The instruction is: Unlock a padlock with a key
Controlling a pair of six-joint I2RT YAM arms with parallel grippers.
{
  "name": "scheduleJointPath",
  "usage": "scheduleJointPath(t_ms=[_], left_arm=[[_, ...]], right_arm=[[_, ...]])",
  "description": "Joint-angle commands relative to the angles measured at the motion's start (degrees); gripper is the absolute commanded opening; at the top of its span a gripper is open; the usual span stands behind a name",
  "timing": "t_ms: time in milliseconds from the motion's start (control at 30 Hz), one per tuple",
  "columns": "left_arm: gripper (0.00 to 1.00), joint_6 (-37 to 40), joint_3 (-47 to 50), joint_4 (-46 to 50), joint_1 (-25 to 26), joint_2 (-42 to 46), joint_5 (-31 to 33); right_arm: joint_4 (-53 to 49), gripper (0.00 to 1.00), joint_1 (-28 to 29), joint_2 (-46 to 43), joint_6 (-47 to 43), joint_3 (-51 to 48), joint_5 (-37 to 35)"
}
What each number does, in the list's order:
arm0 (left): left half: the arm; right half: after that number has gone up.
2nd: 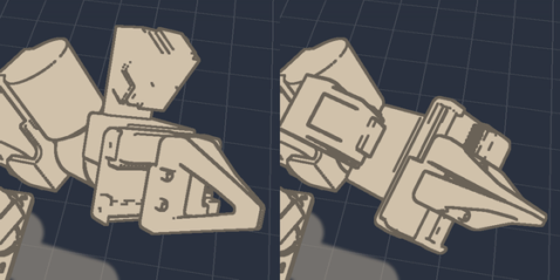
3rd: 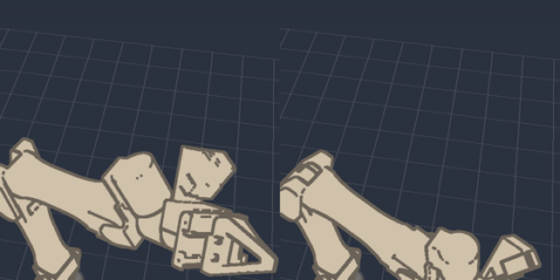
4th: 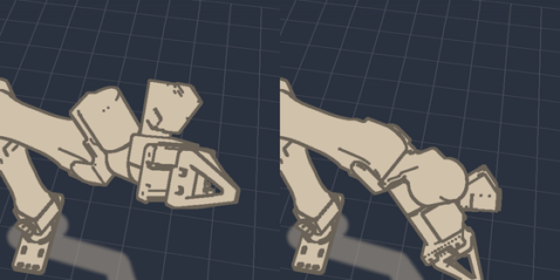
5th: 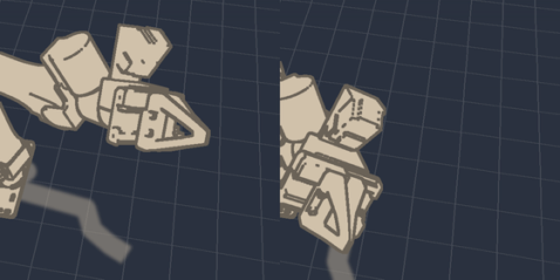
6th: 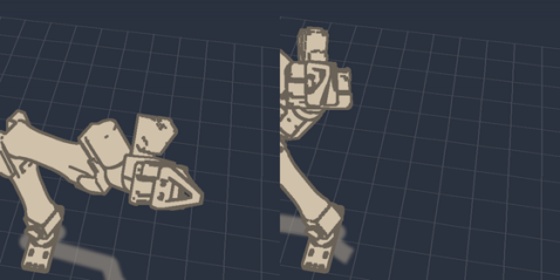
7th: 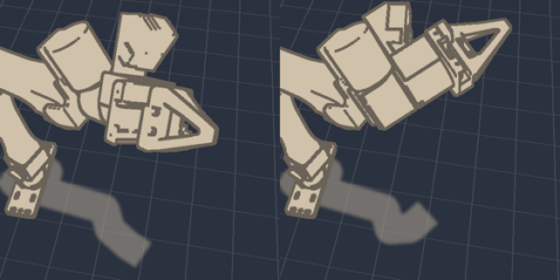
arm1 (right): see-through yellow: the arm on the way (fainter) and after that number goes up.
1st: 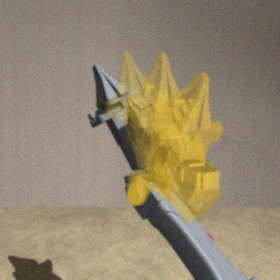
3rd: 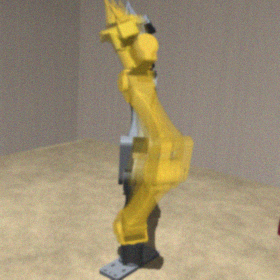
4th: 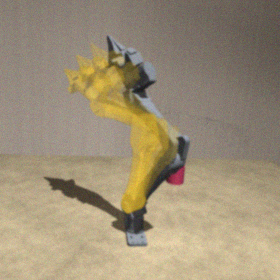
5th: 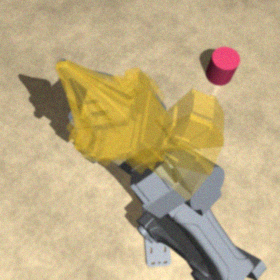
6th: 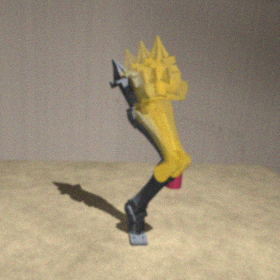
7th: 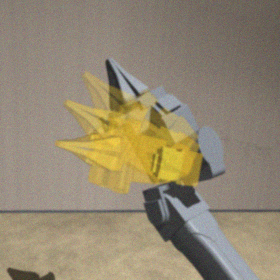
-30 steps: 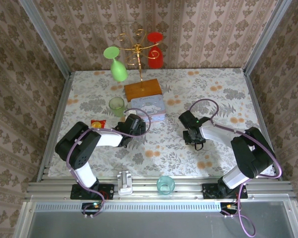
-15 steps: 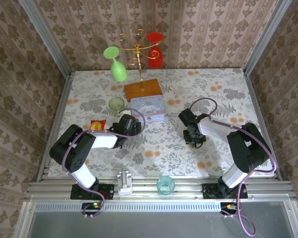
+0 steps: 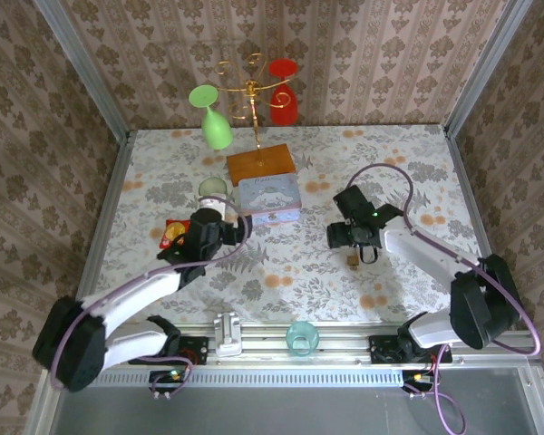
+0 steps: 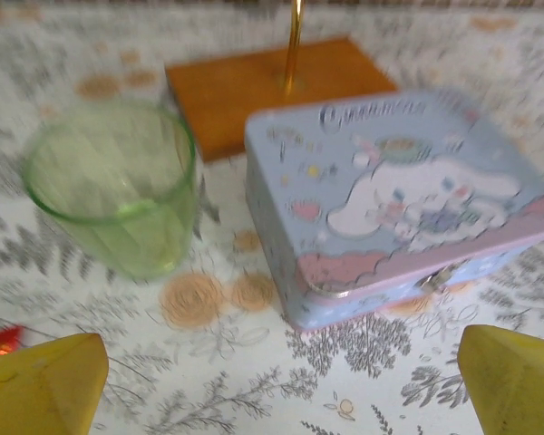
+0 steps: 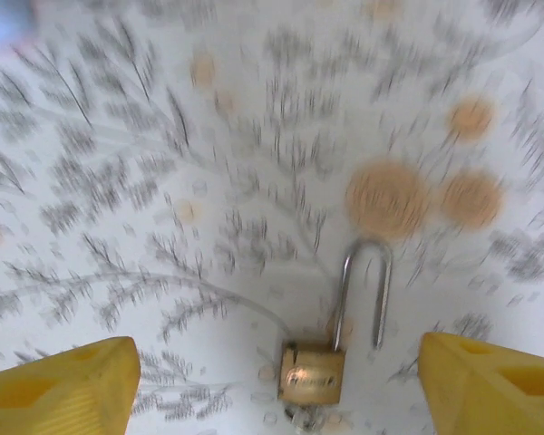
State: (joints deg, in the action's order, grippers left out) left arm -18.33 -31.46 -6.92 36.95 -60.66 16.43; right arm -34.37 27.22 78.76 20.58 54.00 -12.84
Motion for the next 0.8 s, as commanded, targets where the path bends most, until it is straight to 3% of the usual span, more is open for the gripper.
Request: scheduleJointPath(t_ms=[0,100,233,300,367,533,600,667,733,767], left_arm=[[1.00,9.24,1.86,8.05,-3.10,7.25,3.78],[1.00,16.04,6.99,3.01,-8.21,12.43,7.08],[1.00,18.37,12.27,-8.85,-18.70,13.24,6.27],[1.00,20.04,14.90,-18.62,-23.79,8.21,6.50],[1.00,18.94,13.45,-20.65,-28.98,1.62,3.80],[1.00,20.33,13.26,-36.57,-33.55,-13.74,-3.26],[1.00,20.25,10.70,-35.40,-34.60,-15.80,-6.21],[1.00,18.69,11.66,-43.06,-36.97,-19.33,-10.10],[1.00,17.85,10.34,-44.30,-38.77,-23.54,-13.22],[1.00,18.66,9.92,-43.42,-38.45,-24.23,-15.43]], right_arm=[[10.11,0.88,-1.42,-3.18,-9.31,-1.36,-13.23],[21.29,0.89,-6.24,-5.06,-15.98,-6.37,-16.25],[38.16,0.89,-16.86,-8.43,-16.49,-16.41,-9.01],[49.93,0.88,-20.00,-9.46,-19.00,-22.83,-3.77],[60.38,0.89,-20.73,-8.33,-20.92,-27.41,-2.49],[69.93,0.89,-22.13,-2.62,-20.24,-29.59,0.66],[74.57,0.90,-22.13,-1.05,-20.34,-30.66,-0.29],[77.18,0.91,-22.91,-0.01,-19.12,-31.01,-0.70],[78.77,1.00,-23.74,1.94,-17.85,-31.19,-1.52],[80.27,1.00,-23.87,3.83,-17.30,-31.43,-2.36]])
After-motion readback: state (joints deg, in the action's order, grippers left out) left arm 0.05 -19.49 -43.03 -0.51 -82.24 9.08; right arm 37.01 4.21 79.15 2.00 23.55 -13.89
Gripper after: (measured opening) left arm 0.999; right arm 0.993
